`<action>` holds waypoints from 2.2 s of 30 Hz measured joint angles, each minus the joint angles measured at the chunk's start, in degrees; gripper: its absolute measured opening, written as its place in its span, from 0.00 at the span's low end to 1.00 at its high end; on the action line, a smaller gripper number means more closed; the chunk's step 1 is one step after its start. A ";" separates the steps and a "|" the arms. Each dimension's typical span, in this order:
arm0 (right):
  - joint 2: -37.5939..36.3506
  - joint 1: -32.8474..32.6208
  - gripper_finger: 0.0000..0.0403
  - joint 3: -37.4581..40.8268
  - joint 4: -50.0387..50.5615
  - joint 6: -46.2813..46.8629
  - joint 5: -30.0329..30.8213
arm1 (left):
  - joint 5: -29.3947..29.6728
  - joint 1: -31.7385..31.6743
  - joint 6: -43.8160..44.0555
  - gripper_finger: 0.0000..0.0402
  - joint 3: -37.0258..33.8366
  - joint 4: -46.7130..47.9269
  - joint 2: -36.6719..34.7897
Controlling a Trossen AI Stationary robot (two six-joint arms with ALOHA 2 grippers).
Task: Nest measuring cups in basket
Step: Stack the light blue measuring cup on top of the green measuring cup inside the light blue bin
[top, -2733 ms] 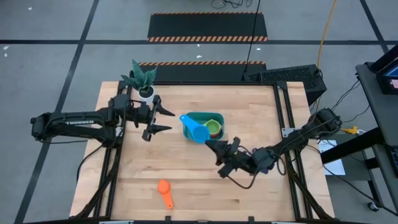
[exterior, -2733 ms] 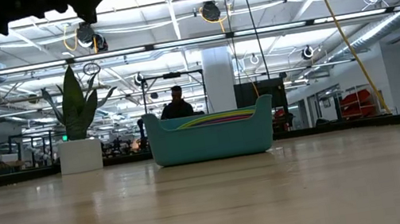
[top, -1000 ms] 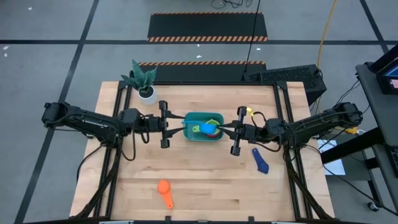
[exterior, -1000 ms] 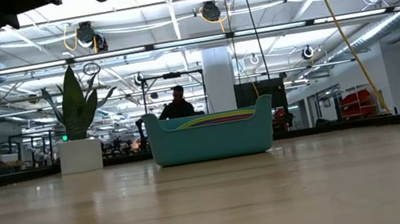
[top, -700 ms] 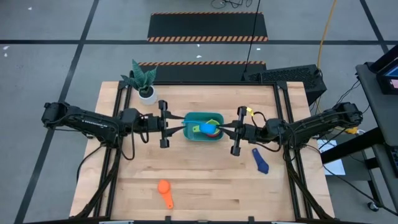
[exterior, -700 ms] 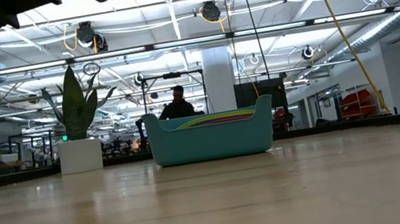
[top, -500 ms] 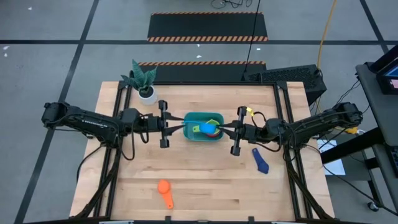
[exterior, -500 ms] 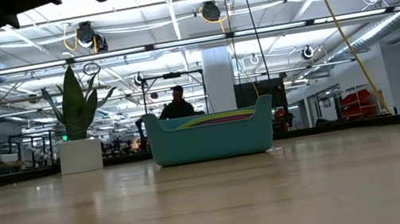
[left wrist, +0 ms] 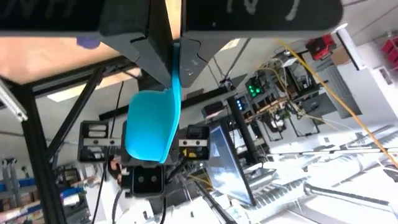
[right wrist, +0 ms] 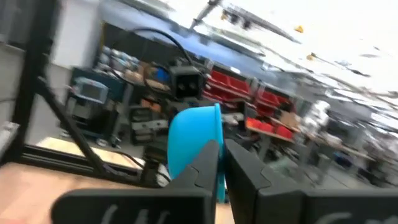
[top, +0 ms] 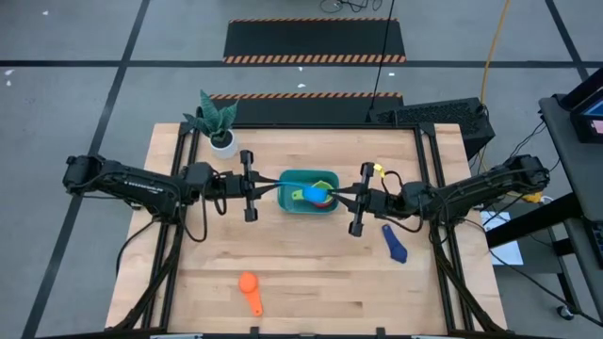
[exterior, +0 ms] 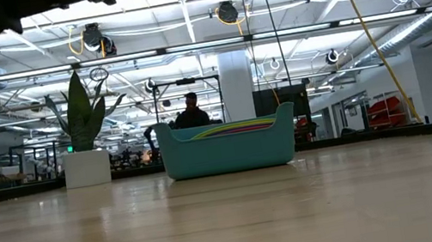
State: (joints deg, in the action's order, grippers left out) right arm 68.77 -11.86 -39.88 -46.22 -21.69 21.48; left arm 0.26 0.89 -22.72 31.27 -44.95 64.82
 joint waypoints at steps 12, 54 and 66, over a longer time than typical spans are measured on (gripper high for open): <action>-9.95 -1.33 0.23 -0.04 19.30 6.38 10.29 | -0.58 -2.05 -9.07 0.01 -0.03 10.85 -0.04; -17.55 -1.22 0.23 -0.02 27.67 1.27 10.26 | 6.22 -6.55 -35.54 0.02 -0.02 -2.06 22.26; -17.53 -1.22 0.23 0.02 27.66 1.25 10.22 | 5.89 -6.57 -37.84 0.02 3.88 -3.72 28.80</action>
State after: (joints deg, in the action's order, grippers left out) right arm 51.24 -13.08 -39.86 -18.57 -20.44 31.71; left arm 6.16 -5.67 -60.56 35.15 -48.67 93.62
